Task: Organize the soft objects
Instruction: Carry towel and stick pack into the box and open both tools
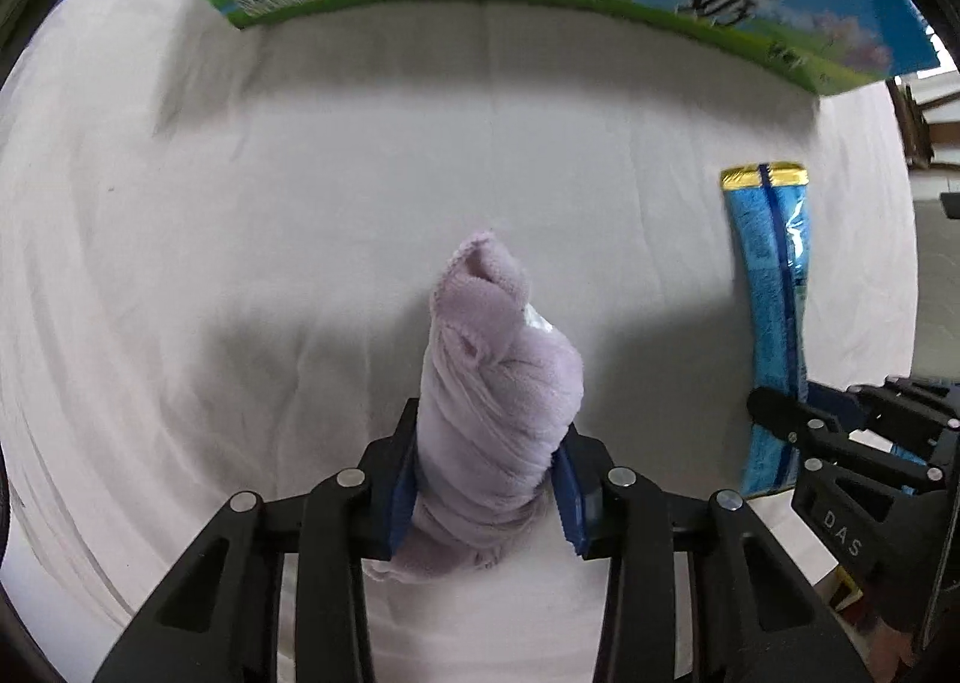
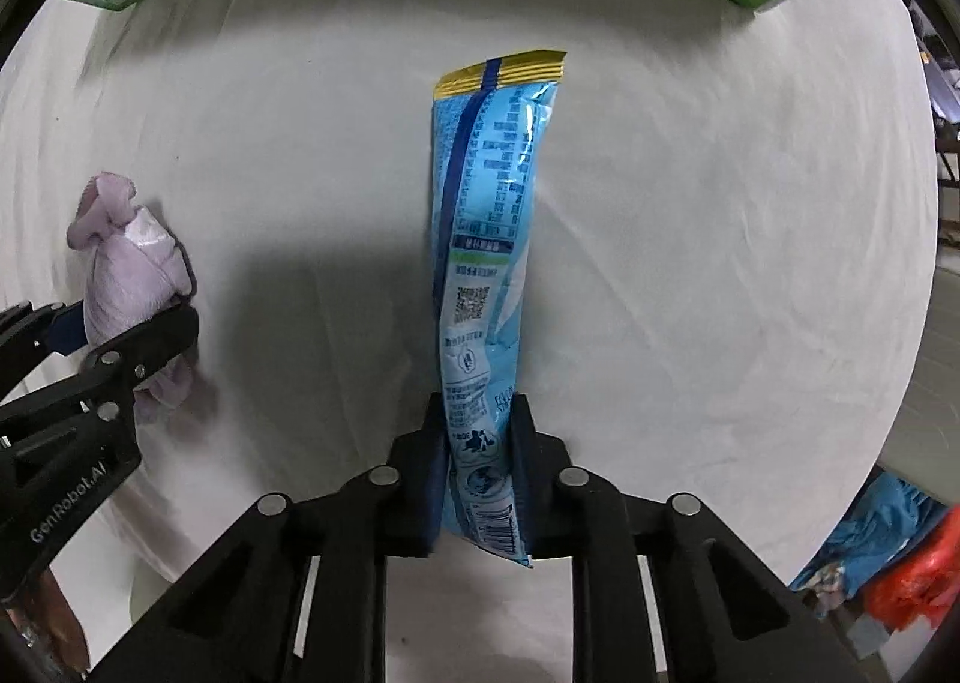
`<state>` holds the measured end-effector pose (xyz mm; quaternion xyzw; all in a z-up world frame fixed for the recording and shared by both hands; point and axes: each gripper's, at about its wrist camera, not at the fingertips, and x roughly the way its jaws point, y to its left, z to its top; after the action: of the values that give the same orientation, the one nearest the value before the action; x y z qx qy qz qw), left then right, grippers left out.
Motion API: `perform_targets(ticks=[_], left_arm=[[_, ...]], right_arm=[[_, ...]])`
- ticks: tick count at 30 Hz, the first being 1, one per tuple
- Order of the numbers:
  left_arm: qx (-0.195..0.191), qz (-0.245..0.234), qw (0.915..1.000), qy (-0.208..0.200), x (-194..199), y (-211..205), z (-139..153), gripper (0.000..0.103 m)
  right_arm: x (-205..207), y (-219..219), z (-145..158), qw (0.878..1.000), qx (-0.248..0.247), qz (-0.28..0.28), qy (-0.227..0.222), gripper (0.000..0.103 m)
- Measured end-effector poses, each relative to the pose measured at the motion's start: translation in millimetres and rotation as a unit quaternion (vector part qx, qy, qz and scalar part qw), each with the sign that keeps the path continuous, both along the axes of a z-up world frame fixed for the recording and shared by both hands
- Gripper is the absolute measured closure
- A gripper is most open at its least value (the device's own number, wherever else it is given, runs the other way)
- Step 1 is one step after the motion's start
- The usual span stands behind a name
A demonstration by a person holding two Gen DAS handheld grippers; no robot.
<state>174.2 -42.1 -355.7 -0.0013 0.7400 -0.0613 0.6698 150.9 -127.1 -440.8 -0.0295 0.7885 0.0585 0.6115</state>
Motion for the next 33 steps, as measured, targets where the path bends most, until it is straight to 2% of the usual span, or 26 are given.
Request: perform_targets(ticks=[7,13,16,19,24,27,30,33], left_arm=[[-0.045,0.037,0.9972,-0.045,-3,18,65,0.068],[-0.079,0.047,0.9909,-0.098,10,41,132,0.068],[-0.088,0.043,0.987,-0.127,14,32,161,0.067],[-0.092,0.037,0.9839,-0.149,29,38,184,0.067],[-0.089,0.03,0.9783,-0.185,67,37,198,0.067],[-0.088,0.031,0.9755,-0.199,92,37,210,0.067],[-0.097,0.045,0.9746,-0.197,120,42,211,0.067],[-0.116,0.069,0.9746,-0.179,144,52,205,0.067]], right_arm=[[0,-8,50,0.997,0.054,-0.033,-0.033,0.088],[2,-13,114,0.989,0.111,-0.057,-0.084,0.088],[8,-14,145,0.982,0.135,-0.065,-0.112,0.088],[32,-20,186,0.976,0.155,-0.07,-0.137,0.088],[64,-29,232,0.967,0.167,-0.069,-0.178,0.088],[91,-32,246,0.963,0.172,-0.076,-0.193,0.088],[122,-33,262,0.958,0.179,-0.095,-0.205,0.088],[145,-32,261,0.952,0.18,-0.122,-0.216,0.088]])
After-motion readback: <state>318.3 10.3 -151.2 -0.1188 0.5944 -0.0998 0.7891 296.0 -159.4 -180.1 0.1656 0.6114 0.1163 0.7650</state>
